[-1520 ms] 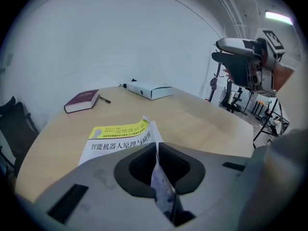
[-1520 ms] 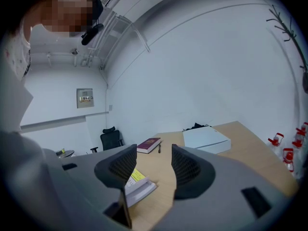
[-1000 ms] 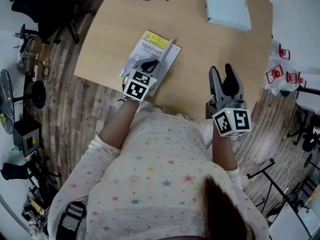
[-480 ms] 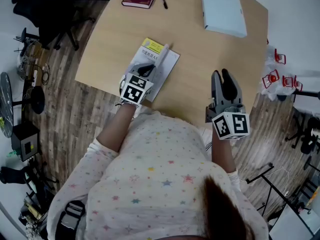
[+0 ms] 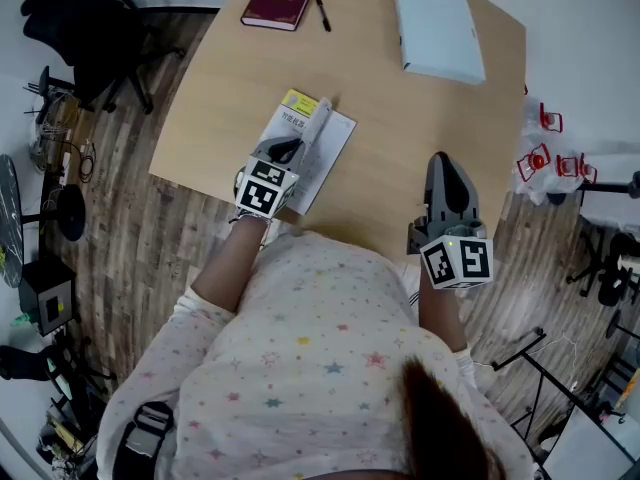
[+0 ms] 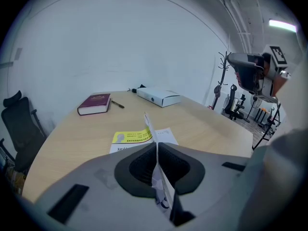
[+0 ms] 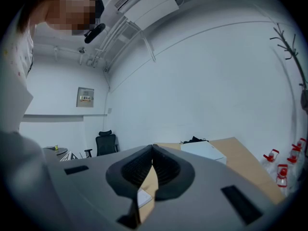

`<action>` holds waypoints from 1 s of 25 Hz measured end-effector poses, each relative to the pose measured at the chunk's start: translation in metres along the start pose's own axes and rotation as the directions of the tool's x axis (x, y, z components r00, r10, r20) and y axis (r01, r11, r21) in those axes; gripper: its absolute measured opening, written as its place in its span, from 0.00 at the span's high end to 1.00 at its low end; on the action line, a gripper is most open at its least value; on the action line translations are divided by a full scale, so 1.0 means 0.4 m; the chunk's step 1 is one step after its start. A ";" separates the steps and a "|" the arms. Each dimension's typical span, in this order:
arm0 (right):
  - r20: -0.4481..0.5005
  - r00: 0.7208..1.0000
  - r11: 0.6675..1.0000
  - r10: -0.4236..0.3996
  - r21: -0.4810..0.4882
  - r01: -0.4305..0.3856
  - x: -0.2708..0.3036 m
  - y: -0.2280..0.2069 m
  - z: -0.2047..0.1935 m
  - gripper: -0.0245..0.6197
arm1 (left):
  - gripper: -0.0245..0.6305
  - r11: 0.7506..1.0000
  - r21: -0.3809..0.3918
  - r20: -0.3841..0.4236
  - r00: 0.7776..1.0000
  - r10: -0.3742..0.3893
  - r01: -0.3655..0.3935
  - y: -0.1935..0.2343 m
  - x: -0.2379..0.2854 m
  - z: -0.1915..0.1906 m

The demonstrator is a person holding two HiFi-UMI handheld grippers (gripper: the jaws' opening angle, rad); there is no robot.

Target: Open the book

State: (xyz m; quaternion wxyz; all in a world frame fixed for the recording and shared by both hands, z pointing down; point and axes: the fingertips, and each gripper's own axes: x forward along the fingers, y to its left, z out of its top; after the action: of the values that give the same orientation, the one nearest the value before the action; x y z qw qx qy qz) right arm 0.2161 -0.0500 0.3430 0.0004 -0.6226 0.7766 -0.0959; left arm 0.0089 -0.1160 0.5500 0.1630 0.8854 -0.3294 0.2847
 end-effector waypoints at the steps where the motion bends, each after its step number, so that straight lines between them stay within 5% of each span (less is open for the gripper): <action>1: 0.001 1.000 1.000 -0.005 -0.001 0.005 0.000 -0.001 0.001 0.96 | 0.93 1.000 0.001 0.003 1.000 -0.006 0.006 0.000 0.000 0.003; 25: -0.016 0.999 0.999 -0.036 0.000 0.036 -0.005 0.002 -0.005 0.96 | 0.93 0.993 0.117 -0.015 1.000 0.006 -0.004 0.058 -0.056 0.065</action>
State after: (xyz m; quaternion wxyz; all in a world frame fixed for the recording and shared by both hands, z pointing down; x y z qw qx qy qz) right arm 0.2157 -0.0476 0.3445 -0.0076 -0.6355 0.7654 -0.1009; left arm -0.0104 -0.1344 0.5182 0.1128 0.8903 -0.3131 0.3108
